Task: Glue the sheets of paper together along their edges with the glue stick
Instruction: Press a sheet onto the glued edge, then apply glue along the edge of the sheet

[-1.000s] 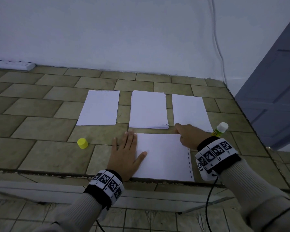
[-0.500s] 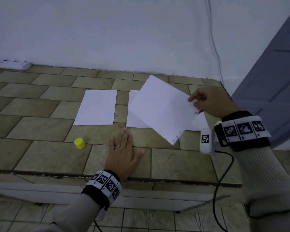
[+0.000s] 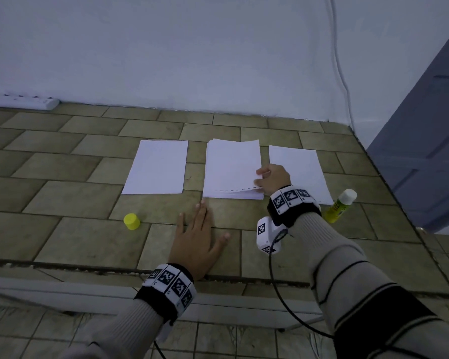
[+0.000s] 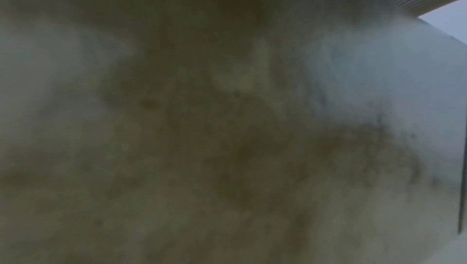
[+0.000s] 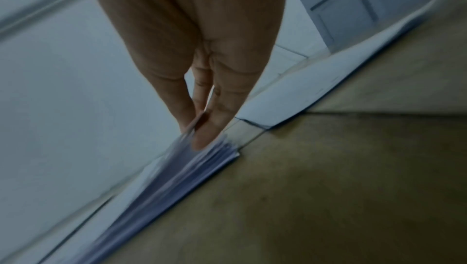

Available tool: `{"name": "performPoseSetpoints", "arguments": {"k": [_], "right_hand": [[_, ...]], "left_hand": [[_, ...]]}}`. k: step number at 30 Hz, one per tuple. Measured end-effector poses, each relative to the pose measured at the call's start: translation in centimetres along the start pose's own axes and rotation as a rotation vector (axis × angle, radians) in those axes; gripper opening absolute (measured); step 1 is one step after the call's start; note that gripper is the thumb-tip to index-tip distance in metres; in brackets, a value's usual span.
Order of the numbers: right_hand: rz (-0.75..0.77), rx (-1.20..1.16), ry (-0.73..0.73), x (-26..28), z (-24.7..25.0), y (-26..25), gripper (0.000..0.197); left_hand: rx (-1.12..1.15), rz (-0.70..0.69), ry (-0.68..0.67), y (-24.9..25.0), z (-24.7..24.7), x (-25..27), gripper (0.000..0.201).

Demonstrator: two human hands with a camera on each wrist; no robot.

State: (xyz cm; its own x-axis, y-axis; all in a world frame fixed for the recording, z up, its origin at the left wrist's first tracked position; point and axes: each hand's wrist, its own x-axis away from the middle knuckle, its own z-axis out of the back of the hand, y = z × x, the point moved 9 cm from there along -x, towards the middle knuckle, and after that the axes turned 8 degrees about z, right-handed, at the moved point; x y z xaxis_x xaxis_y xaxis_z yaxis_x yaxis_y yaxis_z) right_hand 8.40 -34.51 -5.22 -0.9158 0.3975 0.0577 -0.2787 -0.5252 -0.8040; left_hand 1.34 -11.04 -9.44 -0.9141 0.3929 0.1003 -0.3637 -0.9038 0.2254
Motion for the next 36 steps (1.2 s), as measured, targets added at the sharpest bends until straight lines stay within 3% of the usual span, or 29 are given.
{"name": "performPoseSetpoints", "arguments": {"k": [3,11,24,28,30,34,36], "right_hand": [[0.060,0.151,-0.023,-0.1,0.0,-0.6,0.034],[0.115,0.202,-0.054,-0.4,-0.8,-0.8,0.037],[0.092,0.439,-0.105,-0.5,-1.8,0.2,0.031],[0.180,0.300,0.018,1.0,0.3,-1.3,0.025],[0.285,0.211,0.119,2.8,2.6,-3.0,0.023],[0.551,0.140,0.389,8.0,8.5,-6.2,0.019],[0.629,0.173,0.550,10.5,11.5,-6.6,0.023]], "left_hand": [[-0.030,0.010,-0.010,0.0,-0.1,0.0,0.111],[-0.025,0.013,-0.010,-0.1,-0.2,-0.2,0.114],[-0.006,0.005,-0.008,-0.1,-0.1,-0.2,0.113],[0.038,-0.002,-0.009,-0.3,0.0,-0.2,0.114],[0.193,0.013,-0.013,-0.8,0.5,-0.2,0.111],[0.598,0.050,0.009,-1.4,4.6,-0.6,0.064],[0.687,0.059,0.076,-2.1,7.5,-1.4,0.058]]}}
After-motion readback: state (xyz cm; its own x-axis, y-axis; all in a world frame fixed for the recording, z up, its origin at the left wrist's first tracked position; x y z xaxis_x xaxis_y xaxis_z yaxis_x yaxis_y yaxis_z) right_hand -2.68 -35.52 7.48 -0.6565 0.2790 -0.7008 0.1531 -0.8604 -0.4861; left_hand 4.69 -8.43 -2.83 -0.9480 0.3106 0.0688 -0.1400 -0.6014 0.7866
